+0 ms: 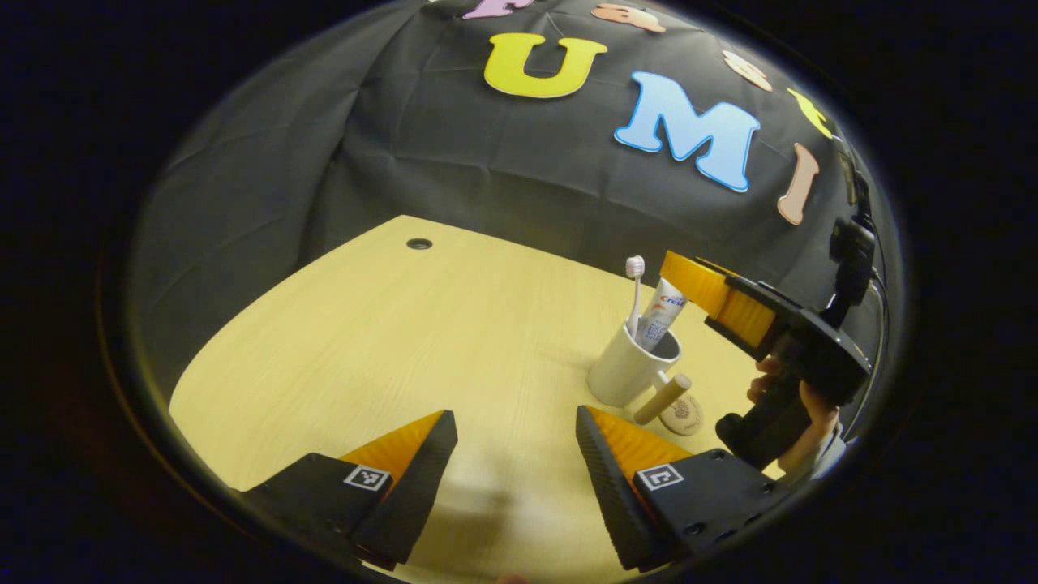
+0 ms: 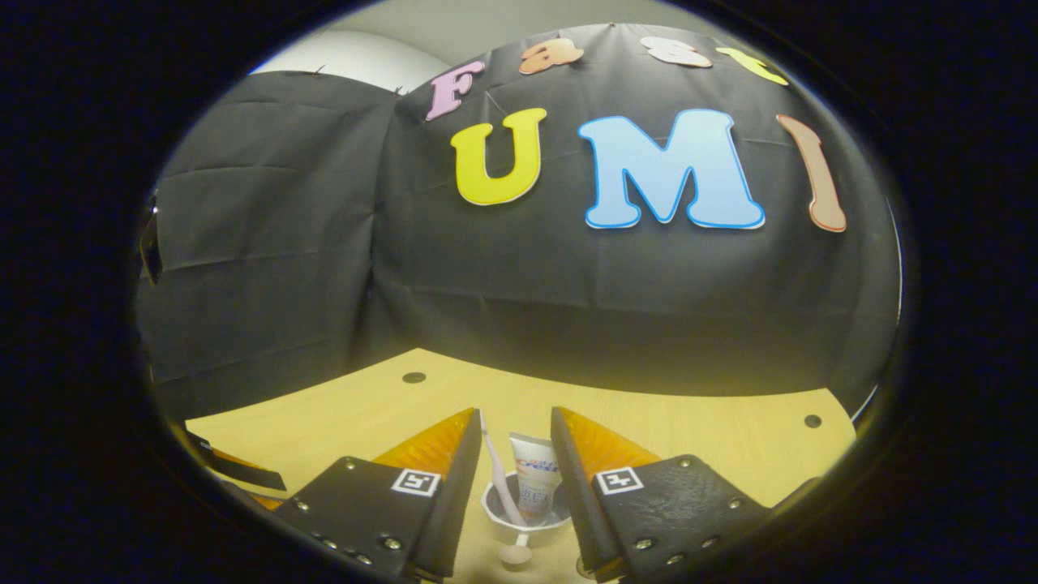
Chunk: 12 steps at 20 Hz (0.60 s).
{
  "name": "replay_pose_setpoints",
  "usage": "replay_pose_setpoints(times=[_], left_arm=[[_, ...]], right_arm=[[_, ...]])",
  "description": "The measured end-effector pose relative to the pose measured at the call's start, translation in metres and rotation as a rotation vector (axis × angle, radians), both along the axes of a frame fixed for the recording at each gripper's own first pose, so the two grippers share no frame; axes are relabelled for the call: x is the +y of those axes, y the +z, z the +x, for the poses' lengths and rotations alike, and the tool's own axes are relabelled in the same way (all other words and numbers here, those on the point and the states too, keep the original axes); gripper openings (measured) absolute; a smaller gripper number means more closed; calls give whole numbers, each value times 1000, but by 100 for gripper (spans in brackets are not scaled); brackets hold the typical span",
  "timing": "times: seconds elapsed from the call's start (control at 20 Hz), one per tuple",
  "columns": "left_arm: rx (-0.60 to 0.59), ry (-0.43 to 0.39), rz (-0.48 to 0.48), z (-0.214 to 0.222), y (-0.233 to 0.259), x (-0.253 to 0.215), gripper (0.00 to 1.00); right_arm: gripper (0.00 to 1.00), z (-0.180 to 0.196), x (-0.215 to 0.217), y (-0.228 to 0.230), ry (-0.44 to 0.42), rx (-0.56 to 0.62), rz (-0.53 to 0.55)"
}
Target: Put the toothbrush and toothpaste on the desktop into the cup, then pick up the cup and place it on the coaster on the desktop.
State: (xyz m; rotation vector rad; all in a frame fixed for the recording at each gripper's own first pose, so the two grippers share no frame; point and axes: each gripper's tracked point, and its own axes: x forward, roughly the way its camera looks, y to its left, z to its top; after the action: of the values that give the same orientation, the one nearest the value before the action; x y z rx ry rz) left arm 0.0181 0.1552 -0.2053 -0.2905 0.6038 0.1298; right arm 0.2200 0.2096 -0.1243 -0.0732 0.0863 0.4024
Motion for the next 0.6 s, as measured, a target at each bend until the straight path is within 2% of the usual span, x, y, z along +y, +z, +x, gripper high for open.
replay_pose_setpoints(times=[0.1, 0.2, 0.3, 0.35, 0.55, 0.6], left_arm=[[-1, -3, 4, 2, 0, -1, 94], [-7, -5, 5, 4, 2, -3, 89], [-15, -9, 5, 8, 7, -8, 89], [-21, -12, 3, 10, 9, -10, 95], [-36, -41, 15, 18, 16, -23, 95], [-37, -52, 17, 20, 16, -27, 99]], right_arm=[[55, -3, 0, 7, 2, -3, 13], [84, -3, -5, 16, -11, -14, 22], [83, -3, -13, 26, -31, -35, 20], [83, -4, -17, 31, -39, -43, 18], [83, -10, -32, 44, -59, -46, 24], [83, -12, -38, 48, -71, -50, 24]])
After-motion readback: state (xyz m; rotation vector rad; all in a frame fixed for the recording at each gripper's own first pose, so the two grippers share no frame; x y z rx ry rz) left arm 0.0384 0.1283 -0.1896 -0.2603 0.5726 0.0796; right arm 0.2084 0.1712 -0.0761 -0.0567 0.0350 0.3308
